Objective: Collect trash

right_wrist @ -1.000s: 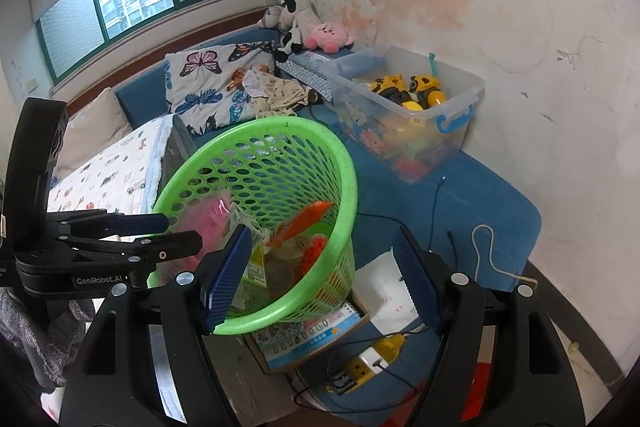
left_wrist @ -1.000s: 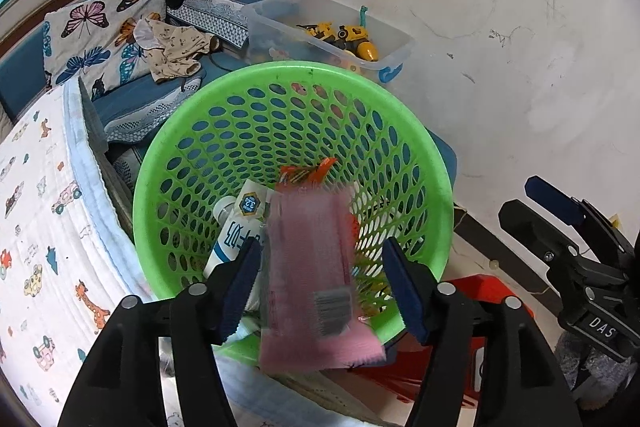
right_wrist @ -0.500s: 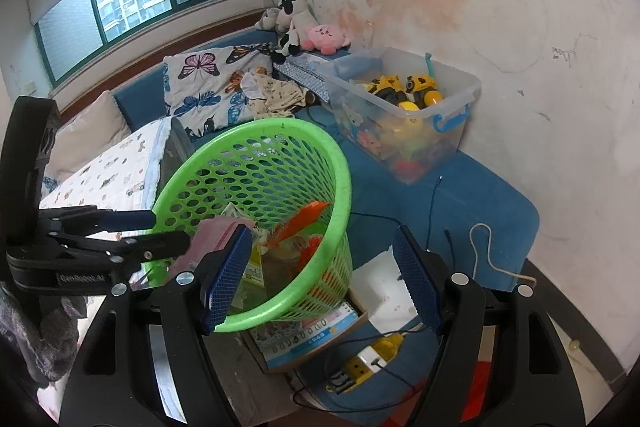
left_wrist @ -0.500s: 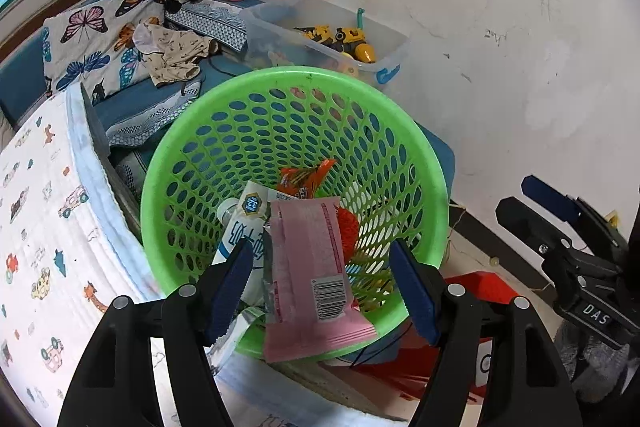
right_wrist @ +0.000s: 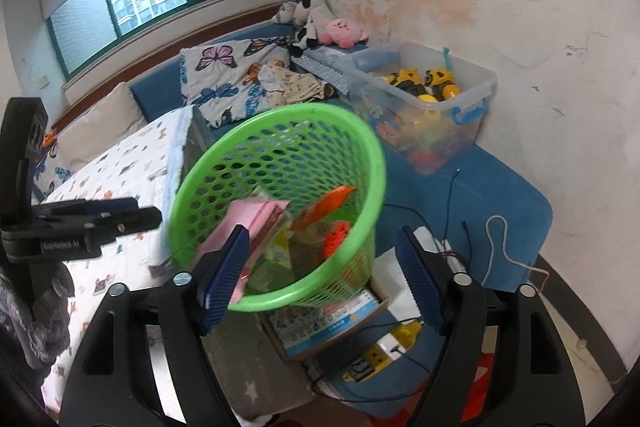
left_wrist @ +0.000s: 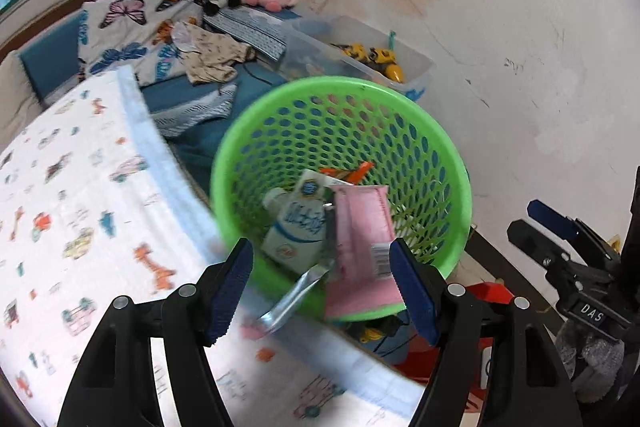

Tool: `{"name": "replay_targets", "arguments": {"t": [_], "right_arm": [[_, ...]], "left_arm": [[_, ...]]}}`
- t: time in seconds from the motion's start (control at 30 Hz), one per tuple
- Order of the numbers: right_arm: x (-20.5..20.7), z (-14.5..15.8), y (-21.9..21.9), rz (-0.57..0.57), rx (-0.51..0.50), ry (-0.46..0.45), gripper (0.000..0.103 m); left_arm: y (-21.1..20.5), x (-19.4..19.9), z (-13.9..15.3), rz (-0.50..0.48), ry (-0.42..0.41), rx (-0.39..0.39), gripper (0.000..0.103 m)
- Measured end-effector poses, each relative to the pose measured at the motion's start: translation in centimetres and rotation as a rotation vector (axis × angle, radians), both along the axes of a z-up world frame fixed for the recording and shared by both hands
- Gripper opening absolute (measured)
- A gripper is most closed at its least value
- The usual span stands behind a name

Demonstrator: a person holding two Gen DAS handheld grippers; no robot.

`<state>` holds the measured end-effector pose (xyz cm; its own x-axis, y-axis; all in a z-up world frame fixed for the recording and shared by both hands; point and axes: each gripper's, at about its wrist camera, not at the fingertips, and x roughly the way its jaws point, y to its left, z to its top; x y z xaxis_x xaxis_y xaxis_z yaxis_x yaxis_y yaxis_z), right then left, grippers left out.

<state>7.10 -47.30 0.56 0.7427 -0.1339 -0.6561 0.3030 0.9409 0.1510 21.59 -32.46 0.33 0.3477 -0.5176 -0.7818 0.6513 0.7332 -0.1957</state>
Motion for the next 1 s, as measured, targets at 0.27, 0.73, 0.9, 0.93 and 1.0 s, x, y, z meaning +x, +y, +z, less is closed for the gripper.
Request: {"name": "replay_targets", "arguments": {"t": [0.27, 0.73, 0.9, 0.93, 1.0], "right_arm": [[-0.4, 0.4, 3.9, 0.059, -0.007, -0.007, 0.081], [-0.6, 0.3, 11.5, 0.164, -0.022, 0.013, 0.089], [-0.7, 0.5, 14.6, 0.201, -0.057, 0.016, 0.091], [-0.8, 0.6, 15.3, 0.211, -0.062, 0.014, 0.092], [-0.8, 0.7, 16.4, 0.226, -0.068, 0.01, 0.093]], "left_arm": [[5.5, -2.0, 2.0, 0.074, -0.082, -0.027, 0.079], [14.4, -5.5, 3.3, 0.212, -0.187, -0.062, 0.093], [17.7, -6.7, 3.3, 0.269, -0.215, -0.059, 0.095], [18.4, -7.0, 3.3, 0.283, -0.224, -0.052, 0.095], [19.6, -7.6, 3.4, 0.308, -0.238, -0.043, 0.095]]}}
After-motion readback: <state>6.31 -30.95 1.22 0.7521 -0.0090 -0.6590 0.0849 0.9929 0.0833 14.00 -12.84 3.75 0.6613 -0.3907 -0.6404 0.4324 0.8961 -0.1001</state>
